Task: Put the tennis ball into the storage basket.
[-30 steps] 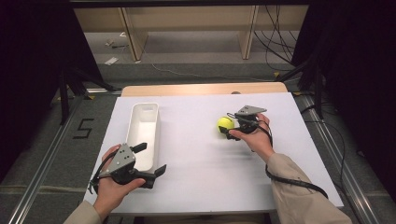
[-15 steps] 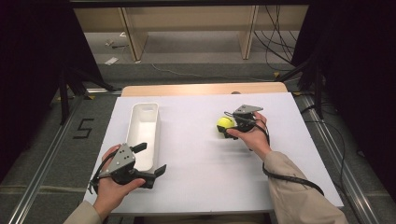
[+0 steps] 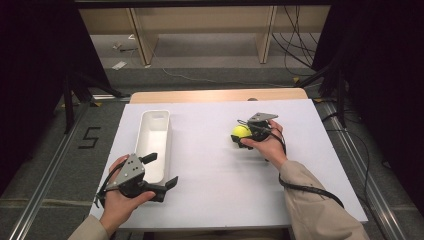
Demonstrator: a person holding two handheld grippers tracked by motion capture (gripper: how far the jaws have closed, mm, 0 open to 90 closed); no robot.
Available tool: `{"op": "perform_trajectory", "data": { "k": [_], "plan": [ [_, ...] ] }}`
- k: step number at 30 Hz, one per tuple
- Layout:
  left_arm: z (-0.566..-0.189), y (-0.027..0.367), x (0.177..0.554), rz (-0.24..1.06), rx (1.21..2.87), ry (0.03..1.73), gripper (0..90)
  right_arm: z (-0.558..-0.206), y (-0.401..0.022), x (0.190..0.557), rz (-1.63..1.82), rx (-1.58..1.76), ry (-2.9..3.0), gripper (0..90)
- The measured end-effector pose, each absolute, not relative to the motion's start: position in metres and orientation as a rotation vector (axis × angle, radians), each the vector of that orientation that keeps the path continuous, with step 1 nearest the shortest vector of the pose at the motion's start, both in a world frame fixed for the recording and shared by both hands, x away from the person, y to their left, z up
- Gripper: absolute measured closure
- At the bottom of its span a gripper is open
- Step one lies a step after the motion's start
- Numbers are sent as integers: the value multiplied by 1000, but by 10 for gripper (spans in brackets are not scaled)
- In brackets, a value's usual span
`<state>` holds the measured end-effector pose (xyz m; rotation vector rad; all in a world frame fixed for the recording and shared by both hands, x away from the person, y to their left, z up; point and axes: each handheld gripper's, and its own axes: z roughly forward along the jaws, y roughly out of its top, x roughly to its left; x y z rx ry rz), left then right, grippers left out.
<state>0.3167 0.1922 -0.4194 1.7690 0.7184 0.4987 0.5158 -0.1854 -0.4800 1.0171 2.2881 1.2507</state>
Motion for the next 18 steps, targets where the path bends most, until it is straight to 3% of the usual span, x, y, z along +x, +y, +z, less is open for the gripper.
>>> {"op": "perform_trajectory", "data": {
  "k": [18],
  "plan": [
    [-419,192,317,500,1769,715,0,-485,-184,518,1235,1018,2301,162]
  ]
}}
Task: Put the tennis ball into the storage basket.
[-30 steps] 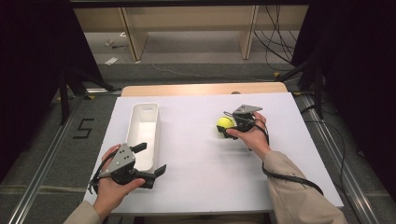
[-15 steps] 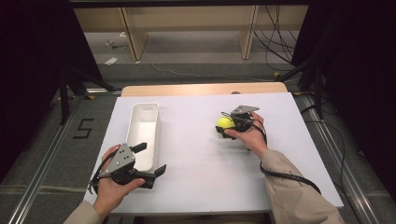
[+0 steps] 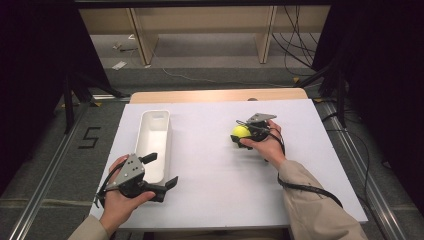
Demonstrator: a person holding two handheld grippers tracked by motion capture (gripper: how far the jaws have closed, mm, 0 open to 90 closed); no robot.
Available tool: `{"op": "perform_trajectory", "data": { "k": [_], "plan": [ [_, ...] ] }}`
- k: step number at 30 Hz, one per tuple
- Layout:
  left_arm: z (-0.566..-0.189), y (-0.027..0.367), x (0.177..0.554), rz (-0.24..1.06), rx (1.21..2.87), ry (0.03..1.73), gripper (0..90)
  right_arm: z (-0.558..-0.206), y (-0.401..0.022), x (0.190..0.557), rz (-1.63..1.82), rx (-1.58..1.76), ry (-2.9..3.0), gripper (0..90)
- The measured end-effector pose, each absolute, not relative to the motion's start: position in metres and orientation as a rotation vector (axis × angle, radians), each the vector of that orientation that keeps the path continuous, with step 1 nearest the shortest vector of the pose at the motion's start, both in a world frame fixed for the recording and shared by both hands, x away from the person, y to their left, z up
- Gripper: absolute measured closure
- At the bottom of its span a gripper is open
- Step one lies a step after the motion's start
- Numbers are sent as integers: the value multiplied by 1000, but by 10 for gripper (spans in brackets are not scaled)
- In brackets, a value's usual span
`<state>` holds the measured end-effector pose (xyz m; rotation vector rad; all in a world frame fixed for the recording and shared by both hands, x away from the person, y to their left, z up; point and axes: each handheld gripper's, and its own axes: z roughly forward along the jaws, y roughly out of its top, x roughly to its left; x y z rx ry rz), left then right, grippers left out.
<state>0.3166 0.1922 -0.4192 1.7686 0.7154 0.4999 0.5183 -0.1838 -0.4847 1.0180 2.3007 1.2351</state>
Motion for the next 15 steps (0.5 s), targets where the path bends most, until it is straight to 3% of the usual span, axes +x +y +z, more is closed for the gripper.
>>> {"op": "perform_trajectory", "data": {
  "k": [15],
  "plan": [
    [-419,192,316,498,1767,718,0,-486,-185,518,1218,1026,2302,233]
  ]
}}
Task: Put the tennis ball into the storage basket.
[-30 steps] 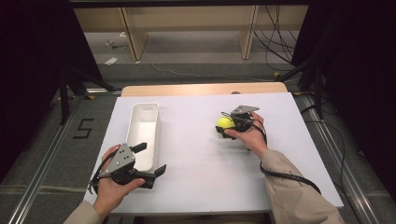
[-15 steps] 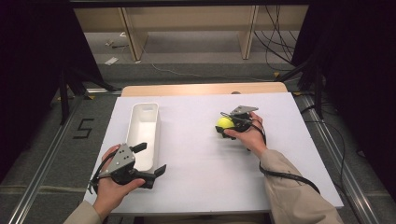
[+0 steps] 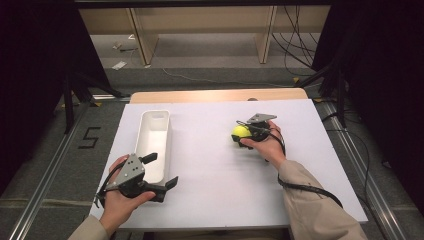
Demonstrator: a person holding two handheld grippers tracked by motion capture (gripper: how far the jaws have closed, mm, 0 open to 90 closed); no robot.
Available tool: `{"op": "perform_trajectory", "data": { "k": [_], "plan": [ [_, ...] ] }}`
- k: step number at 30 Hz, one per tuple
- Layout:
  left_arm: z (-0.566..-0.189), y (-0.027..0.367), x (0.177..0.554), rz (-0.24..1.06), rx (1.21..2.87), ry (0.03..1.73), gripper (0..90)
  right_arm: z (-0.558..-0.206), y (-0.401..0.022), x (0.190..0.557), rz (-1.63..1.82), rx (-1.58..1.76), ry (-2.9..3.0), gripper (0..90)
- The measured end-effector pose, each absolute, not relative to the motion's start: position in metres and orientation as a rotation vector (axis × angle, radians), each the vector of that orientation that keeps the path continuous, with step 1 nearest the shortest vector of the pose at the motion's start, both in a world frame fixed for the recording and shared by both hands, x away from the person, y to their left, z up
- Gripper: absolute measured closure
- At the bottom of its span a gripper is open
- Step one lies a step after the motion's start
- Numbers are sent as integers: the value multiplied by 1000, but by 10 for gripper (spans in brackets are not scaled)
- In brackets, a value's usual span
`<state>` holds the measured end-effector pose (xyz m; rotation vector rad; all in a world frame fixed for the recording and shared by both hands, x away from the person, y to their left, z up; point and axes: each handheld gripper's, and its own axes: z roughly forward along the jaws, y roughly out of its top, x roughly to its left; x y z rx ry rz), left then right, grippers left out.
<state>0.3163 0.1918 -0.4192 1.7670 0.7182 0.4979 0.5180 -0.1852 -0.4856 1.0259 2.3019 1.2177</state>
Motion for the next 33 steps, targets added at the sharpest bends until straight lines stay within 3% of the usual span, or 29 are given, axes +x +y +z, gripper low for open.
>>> {"op": "perform_trajectory", "data": {
  "k": [33],
  "plan": [
    [-419,192,316,500,1765,717,0,-471,-189,517,1255,1024,2256,272]
  ]
}}
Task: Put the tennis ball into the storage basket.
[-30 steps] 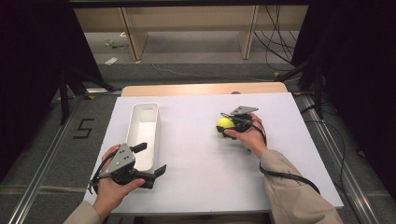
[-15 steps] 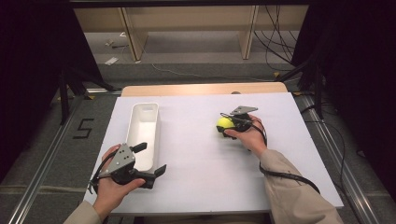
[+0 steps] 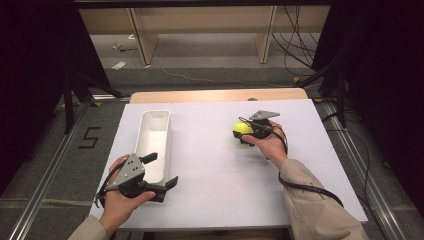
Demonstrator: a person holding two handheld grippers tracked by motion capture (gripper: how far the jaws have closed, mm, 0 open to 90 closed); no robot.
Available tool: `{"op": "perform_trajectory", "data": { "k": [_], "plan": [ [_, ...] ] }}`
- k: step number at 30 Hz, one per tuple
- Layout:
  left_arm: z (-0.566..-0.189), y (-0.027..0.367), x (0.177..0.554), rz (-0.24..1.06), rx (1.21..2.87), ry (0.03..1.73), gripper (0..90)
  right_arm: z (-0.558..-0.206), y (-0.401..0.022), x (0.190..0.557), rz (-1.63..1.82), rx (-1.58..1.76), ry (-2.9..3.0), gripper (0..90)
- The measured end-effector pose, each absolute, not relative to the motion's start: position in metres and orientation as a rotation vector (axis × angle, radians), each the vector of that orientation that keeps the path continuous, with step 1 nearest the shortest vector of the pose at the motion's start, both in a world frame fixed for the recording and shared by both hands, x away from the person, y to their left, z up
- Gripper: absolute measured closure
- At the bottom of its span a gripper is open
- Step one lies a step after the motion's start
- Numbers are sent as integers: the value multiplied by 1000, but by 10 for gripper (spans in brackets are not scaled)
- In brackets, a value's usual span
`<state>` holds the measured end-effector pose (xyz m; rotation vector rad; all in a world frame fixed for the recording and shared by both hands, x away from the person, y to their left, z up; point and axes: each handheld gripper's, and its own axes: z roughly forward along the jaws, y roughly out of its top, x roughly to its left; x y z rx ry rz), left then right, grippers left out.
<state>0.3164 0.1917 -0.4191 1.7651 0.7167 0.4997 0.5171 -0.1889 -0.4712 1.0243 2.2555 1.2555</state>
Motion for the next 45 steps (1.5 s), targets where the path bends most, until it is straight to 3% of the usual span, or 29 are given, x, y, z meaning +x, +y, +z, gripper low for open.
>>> {"op": "perform_trajectory", "data": {
  "k": [45],
  "plan": [
    [-419,192,317,497,1767,717,0,-435,-174,509,1416,963,2161,273]
  ]
}}
